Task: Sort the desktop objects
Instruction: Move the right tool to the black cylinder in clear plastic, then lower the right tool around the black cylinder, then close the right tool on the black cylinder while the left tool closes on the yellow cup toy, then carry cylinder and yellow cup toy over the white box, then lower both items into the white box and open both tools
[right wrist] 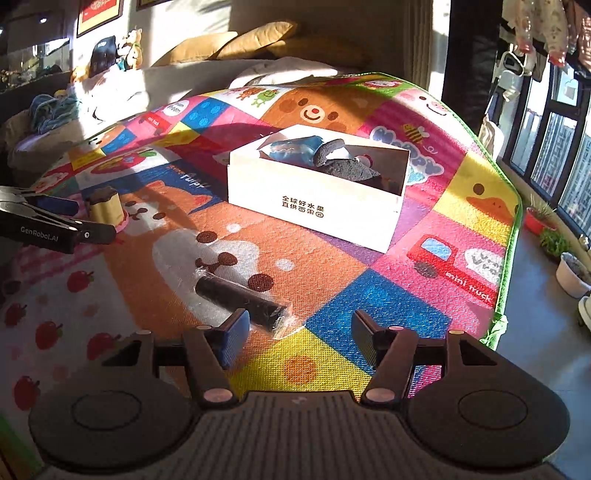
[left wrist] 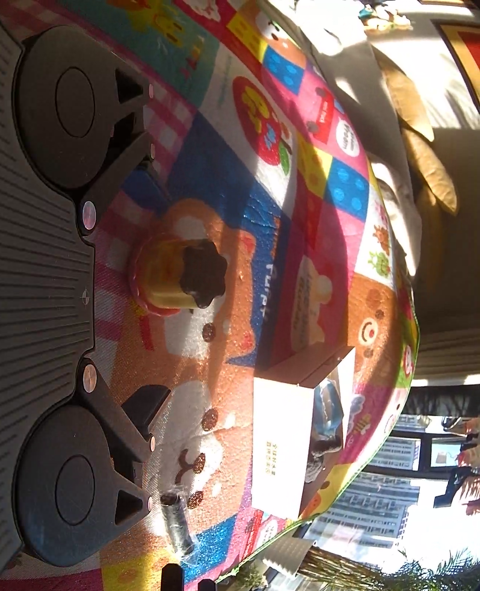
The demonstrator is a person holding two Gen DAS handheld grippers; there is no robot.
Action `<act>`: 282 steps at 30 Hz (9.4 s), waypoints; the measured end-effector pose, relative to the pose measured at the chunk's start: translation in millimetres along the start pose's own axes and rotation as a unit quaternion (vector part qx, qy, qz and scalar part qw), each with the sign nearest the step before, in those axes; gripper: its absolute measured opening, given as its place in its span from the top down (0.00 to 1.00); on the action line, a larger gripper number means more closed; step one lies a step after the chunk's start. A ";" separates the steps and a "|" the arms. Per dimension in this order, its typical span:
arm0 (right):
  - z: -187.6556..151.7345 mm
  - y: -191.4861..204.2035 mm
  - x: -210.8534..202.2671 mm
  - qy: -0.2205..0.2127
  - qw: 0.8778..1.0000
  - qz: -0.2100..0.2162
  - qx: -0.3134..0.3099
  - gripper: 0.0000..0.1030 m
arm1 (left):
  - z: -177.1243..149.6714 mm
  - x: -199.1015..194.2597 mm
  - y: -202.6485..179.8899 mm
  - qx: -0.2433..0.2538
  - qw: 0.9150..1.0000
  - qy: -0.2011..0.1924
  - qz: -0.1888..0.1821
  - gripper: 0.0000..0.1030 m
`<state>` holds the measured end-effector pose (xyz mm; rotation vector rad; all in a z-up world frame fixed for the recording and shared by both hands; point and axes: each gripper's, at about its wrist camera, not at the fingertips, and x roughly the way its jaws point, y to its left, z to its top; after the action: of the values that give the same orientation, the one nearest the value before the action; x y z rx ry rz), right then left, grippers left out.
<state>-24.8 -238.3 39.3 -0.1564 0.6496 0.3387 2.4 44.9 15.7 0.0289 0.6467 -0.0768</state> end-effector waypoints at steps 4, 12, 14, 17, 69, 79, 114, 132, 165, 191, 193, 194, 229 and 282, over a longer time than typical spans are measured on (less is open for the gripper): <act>-12.5 5.7 0.5 -0.010 0.996 0.052 0.075 0.18 | 2.3 13.0 1.3 -0.005 1.000 0.012 0.016 0.00; -26.3 11.9 12.4 -0.008 0.990 0.077 0.117 0.07 | 5.0 22.3 -1.4 -0.002 1.000 0.025 0.012 0.20; -26.8 11.2 13.1 -0.006 0.989 0.083 0.124 0.05 | 5.0 21.9 -2.2 -0.005 1.000 0.023 0.012 0.23; -26.8 13.0 13.7 -0.004 0.989 0.083 0.120 0.02 | 4.7 20.0 -8.4 0.000 1.000 0.020 0.001 0.33; 16.0 36.7 58.5 0.019 1.000 -0.018 0.003 0.02 | -17.3 -5.6 -15.1 -0.007 0.999 0.019 -0.048 0.00; 0.7 27.0 19.4 -0.028 0.999 -0.016 0.029 0.22 | -17.9 -18.1 -28.9 0.032 0.996 -0.022 -0.083 0.00; -18.6 11.8 12.0 -0.032 0.995 -0.037 0.092 0.21 | 2.3 18.5 -66.3 0.069 0.996 0.017 -0.056 0.41; 18.7 29.9 -93.0 -0.113 0.992 -0.052 0.004 0.21 | 11.7 -88.2 -96.6 0.145 0.983 -0.092 -0.068 0.41; 219.6 -82.7 128.3 -0.084 0.992 -0.073 0.051 0.16 | 84.8 56.5 -56.6 0.061 0.992 -0.049 -0.102 0.01; 150.8 -44.0 117.0 -0.033 0.996 -0.040 0.070 0.54 | 80.8 59.6 -50.4 0.033 0.994 -0.023 -0.098 0.00; 142.8 -62.0 108.1 -0.042 0.993 -0.054 0.096 0.37 | 85.2 67.3 -56.4 0.035 0.994 -0.018 -0.102 0.00; 137.6 -72.4 105.6 -0.041 0.991 -0.061 0.111 0.32 | 87.1 70.5 -59.1 0.036 0.994 -0.015 -0.103 0.00; 144.4 -36.7 195.1 0.032 0.974 0.064 0.216 0.00 | 88.7 108.2 -7.5 -0.016 0.991 -0.019 -0.131 0.00; 208.4 46.0 199.3 0.002 0.996 -0.001 0.085 0.89 | 31.5 57.5 37.5 -0.109 0.986 -0.040 -0.118 0.00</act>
<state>224.9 -92.1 78.9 0.0042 0.6791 0.2804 70.1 77.0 6.3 -0.2608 0.5732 -0.2338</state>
